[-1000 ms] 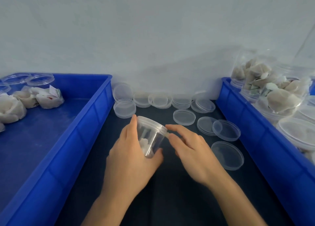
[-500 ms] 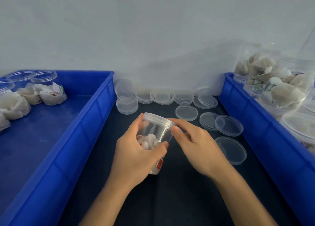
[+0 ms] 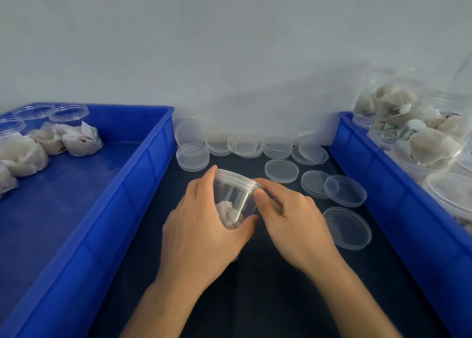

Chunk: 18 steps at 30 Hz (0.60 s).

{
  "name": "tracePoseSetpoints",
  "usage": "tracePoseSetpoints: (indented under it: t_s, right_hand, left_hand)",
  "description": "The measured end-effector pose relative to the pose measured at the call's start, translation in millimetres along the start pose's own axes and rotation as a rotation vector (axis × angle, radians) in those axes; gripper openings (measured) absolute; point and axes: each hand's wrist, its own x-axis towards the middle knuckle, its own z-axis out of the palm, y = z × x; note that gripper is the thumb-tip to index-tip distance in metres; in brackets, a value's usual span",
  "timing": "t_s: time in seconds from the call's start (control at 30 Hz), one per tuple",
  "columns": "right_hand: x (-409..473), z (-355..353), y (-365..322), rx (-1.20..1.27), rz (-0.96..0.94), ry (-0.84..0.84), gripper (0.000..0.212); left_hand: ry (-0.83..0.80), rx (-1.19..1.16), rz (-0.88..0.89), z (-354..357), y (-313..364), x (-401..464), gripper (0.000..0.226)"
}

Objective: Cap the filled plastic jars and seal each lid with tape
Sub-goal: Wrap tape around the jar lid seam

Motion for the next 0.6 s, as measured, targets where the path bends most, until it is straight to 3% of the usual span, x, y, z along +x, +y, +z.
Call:
tracePoseSetpoints:
  t_s: [0.2, 0.37, 0.6]
  right_hand:
    - [-2.6, -0.2, 0.4, 0.007, -0.010, -0.071, 0.039]
    - [-1.4, -1.5, 1.1, -0.097, -0.035, -0.069, 0.039]
    - [-0.7, -2.6, 2.0, -0.175, -0.036, -0.121, 0.040]
  left_hand:
    - [-0.027, -0.182, -0.114, 2.1, -5.0, 3.0, 0.073]
    - [-0.055, -0.374, -0.221, 0.6, -15.7, 8.8, 0.084]
    - [-0.113, -0.555, -0.300, 2.7, -16.6, 10.6, 0.079]
